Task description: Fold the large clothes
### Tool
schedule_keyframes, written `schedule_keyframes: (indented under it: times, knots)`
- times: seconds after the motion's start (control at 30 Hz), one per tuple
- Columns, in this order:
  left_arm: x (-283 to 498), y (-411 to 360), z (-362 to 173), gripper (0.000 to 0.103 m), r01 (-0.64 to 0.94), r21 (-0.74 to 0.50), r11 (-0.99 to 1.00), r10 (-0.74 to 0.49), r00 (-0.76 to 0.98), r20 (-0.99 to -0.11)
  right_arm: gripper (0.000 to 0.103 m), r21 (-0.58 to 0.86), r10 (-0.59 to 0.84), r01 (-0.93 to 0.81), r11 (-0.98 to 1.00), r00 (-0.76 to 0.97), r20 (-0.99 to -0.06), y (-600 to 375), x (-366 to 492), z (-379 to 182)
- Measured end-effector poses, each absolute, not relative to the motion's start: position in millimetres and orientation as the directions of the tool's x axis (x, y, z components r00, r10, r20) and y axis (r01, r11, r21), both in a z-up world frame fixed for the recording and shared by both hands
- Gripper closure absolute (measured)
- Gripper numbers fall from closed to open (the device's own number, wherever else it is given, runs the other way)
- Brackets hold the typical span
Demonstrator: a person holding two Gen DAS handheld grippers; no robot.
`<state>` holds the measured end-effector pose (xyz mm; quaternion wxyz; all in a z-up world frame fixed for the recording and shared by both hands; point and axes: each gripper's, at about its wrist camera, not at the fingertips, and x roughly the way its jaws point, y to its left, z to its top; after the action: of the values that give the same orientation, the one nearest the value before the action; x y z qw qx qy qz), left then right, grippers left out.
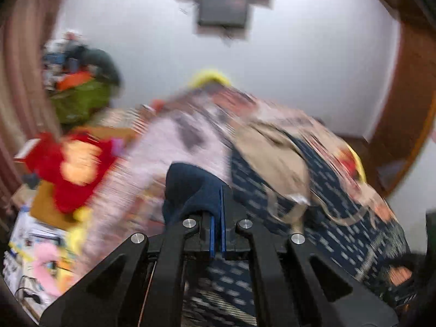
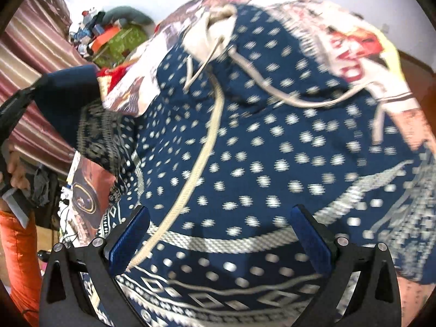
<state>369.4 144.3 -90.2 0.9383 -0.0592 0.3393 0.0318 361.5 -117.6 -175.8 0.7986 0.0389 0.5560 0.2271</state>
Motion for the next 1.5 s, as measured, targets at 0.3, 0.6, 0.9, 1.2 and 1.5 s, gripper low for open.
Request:
schedule_keyframes:
  times: [0.3, 0.6, 0.9, 1.2, 1.5]
  knots:
    - [372, 19, -211, 0.101, 0.17, -0.043, 0.984, -0.12, 0.476, -0.871, 0.0, 0.302, 0.367, -0.236, 0.924, 0.323, -0.872, -180, 356, -163]
    - [335, 69, -192, 0.057, 0.109, -0.081, 0.991, -0.125, 0.503, -0.855, 0.0, 0.304, 0.378, -0.262, 0.916, 0.314, -0.871, -162, 363, -162]
    - [299, 208, -185, 0.044, -0.179, -0.065, 0.982, 0.047, 0.561, -0.826, 0.0, 0.209, 0.383, -0.466, 0.86, 0.317, -0.868, -59, 366, -148]
    - [286, 259, -255, 0.044, -0.276, -0.196, 0.941, -0.049, 0.461, -0.886, 0.0, 0.109, 0.355, -0.648, 0.754, 0.263, -0.897, 69, 384, -174]
    - [306, 231, -281, 0.044, -0.173, -0.202, 0.964, -0.101, 0.466, -0.879, 0.022, -0.032, 0.216, -0.688, 0.725, 0.272, -0.938, 151, 420, -241]
